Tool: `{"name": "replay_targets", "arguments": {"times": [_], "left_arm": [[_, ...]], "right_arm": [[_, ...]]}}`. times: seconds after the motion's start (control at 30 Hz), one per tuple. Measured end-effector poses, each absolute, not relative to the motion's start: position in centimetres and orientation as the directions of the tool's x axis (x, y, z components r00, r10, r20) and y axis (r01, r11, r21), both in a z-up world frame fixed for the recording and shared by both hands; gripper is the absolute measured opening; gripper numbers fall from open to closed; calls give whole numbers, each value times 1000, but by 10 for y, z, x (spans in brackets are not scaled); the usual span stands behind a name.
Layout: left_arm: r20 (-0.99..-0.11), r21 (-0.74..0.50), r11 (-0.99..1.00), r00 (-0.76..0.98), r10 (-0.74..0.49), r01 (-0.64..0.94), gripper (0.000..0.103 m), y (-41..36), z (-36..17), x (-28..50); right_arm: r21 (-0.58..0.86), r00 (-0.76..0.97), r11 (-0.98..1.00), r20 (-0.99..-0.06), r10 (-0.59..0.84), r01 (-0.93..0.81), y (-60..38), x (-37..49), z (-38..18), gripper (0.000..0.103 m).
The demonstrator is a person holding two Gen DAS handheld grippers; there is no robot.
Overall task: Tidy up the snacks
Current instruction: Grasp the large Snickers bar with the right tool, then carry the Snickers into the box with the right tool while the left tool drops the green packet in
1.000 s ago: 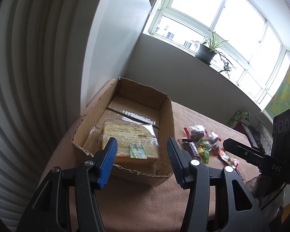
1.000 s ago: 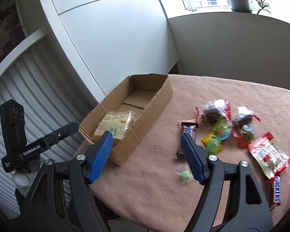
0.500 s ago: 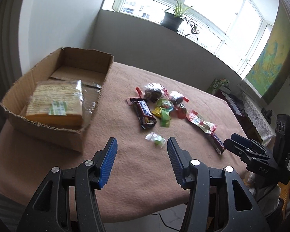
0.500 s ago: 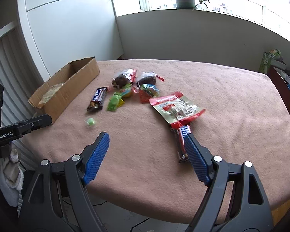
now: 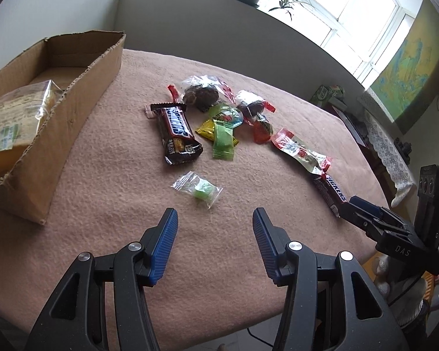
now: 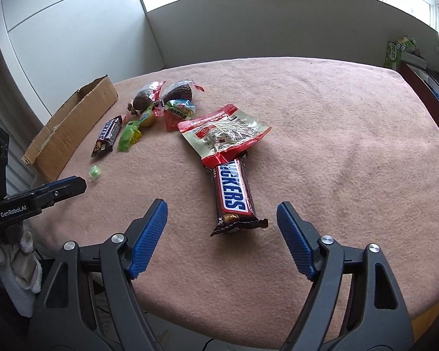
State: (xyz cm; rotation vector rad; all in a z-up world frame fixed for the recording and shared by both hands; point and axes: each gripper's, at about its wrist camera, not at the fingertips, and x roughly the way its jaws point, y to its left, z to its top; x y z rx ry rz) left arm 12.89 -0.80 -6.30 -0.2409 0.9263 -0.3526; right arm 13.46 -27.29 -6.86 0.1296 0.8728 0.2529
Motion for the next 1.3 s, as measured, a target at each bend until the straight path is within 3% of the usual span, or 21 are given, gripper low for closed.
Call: {"name": "replay_targets", "arguments": {"times": [0.33,0.5,0.6,0.67,0.77,1.3], "left_arm": [[-768,-277,941,544,-338,194,43,-31,-72,151],[-775,-233,954,556,-300,190,33,-32,-73,155],[-776,-220,958,563,-285,181,27,-30,-73,156],[-776,-207,961,568,-275,182,24,-32,-74,157],[-774,-200,962,572,-271,185,23,-31,-75,155],[-754,-248,952,581,-307,181,23,-17,-65,130]], "right_arm": [[206,602,962,-750,274,-181,-273,150,-75,75],[171,607,968,-755,250,-186,-270,156,-77,67],[132,610,974,-761,219,-185,-266,159,-77,59],[100,612,977,-766,197,-190,-261,159,-77,44],[84,613,978,-768,185,-190,-260,158,-76,30],[129,642,974,-735,219,-185,-263,127,-47,30]]}}
